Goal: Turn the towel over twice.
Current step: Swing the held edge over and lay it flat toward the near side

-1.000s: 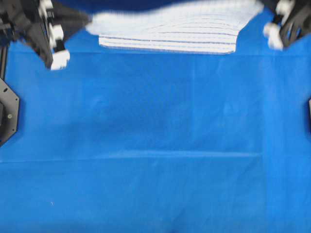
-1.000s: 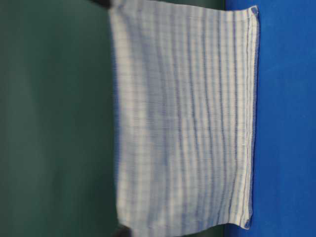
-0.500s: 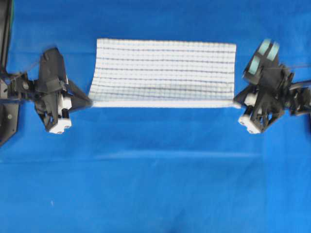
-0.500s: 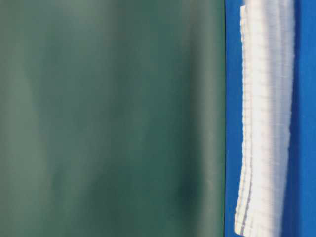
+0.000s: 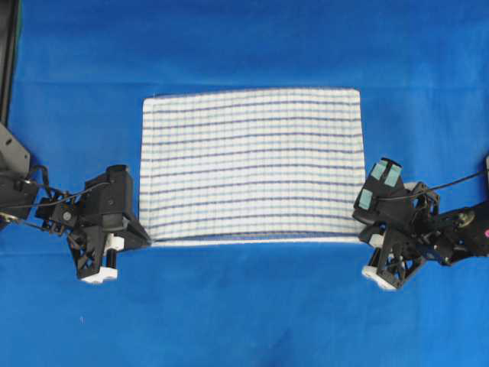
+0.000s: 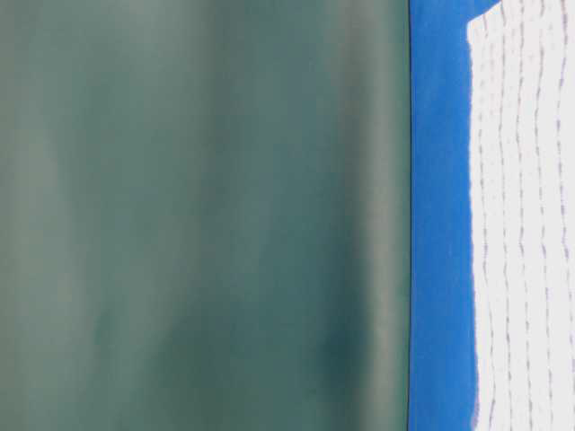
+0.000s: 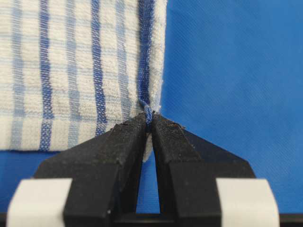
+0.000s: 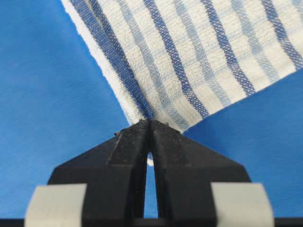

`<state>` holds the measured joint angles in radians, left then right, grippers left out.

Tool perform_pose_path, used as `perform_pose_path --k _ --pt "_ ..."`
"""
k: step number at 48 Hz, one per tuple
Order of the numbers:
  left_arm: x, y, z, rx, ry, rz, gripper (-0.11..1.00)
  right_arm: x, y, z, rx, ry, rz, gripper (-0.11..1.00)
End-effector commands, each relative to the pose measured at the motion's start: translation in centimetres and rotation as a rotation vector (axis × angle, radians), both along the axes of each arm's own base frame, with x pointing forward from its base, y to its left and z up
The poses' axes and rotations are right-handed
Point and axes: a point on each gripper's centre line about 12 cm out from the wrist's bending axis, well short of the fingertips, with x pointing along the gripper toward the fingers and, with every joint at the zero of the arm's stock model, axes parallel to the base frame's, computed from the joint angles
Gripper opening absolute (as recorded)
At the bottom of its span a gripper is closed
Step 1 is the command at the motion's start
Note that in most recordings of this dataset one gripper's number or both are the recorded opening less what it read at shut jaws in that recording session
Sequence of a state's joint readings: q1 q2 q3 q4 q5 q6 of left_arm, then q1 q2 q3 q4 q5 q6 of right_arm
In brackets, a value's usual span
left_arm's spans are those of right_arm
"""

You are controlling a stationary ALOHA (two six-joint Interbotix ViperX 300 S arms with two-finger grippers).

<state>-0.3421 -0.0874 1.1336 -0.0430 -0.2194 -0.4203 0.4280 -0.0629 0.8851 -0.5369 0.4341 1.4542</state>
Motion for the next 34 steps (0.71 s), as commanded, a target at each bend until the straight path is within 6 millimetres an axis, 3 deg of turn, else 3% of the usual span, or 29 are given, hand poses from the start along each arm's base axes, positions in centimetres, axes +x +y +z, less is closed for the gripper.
perform_pose_path --k 1,34 --pt "0.53 -0.77 0.3 -0.006 -0.018 -0.021 0.04 0.6 0.83 0.59 0.0 -0.019 0.012 0.03" --pt "0.79 -0.88 0.87 -0.005 -0.047 -0.034 0.06 1.44 1.51 1.2 -0.004 -0.05 0.036 0.04"
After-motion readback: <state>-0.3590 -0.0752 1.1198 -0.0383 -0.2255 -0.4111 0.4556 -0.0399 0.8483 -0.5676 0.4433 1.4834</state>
